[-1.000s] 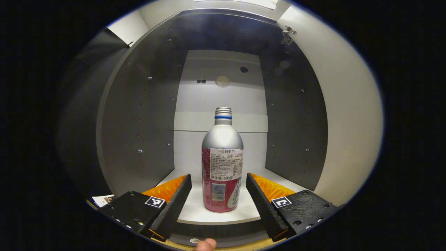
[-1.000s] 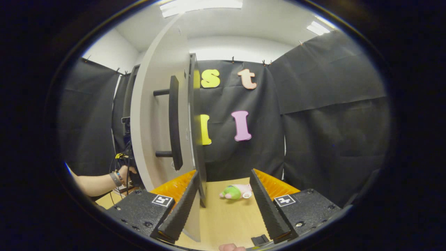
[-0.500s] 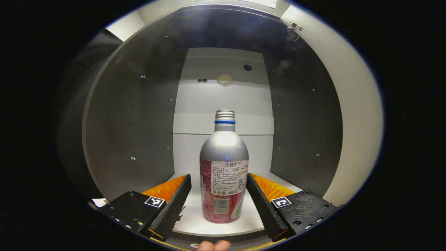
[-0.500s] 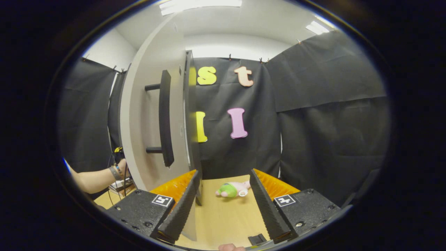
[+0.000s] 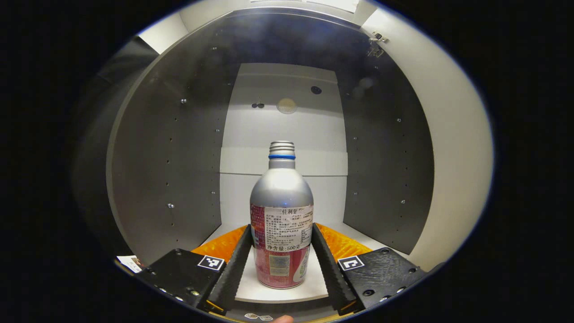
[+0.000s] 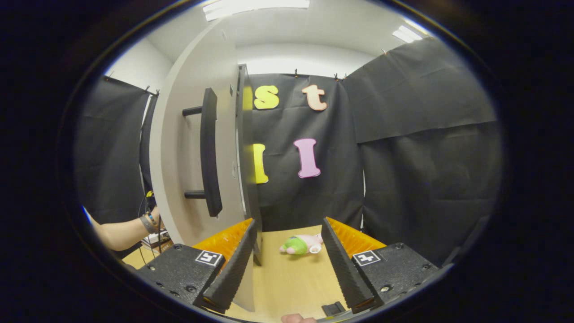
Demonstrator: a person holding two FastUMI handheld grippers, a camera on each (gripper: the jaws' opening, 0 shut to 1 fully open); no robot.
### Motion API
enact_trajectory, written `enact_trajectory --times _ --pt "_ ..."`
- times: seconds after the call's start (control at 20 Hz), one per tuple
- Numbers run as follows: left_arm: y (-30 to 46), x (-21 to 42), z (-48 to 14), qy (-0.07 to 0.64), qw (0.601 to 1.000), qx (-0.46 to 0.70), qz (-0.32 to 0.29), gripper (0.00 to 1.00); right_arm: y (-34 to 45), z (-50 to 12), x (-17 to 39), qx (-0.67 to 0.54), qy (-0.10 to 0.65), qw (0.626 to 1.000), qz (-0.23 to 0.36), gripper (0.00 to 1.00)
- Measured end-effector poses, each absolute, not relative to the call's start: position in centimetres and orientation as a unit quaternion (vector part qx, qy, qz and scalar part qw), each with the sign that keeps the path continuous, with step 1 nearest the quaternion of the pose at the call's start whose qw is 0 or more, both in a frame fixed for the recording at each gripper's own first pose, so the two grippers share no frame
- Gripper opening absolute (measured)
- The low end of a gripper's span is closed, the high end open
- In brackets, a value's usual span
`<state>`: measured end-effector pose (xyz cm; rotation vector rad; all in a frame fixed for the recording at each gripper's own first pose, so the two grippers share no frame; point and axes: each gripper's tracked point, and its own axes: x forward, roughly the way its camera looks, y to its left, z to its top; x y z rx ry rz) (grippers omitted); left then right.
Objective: Open the cabinet door with the right hand, grasp the bottle in the cabinet with the left hand and place it on the coaster, then close the cabinet door with the right hand.
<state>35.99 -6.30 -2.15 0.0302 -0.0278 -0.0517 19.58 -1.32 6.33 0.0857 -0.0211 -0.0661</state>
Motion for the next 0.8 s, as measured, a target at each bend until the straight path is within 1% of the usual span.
enact_trajectory --times 0.05,0.1,0.35,0.45,0.8 --pt "-6.4 35.3 -1.8 -0.019 0.999 0.014 -0.03 0.87 -1.3 6.3 19.6 0.042 -0.012 0.999 -0.032 0.91" --pt "-6.5 34.4 -1.5 -0.024 0.999 0.015 -0.036 0.77 -1.3 6.4 19.6 0.042 -0.013 0.999 -0.031 0.91" --pt "-6.0 28.5 -0.2 -0.052 0.997 0.026 -0.057 0.77 -0.8 6.2 19.6 0.043 -0.015 0.999 -0.021 0.91" --pt "-5.5 25.8 -0.6 -0.053 0.996 0.026 -0.063 0.77 -0.6 6.2 19.4 0.043 -0.016 0.999 -0.015 0.91" --pt "-1.5 16.0 -4.5 -0.063 0.996 0.046 -0.037 0.76 0.8 6.5 19.1 0.035 -0.023 0.999 0.012 0.91"
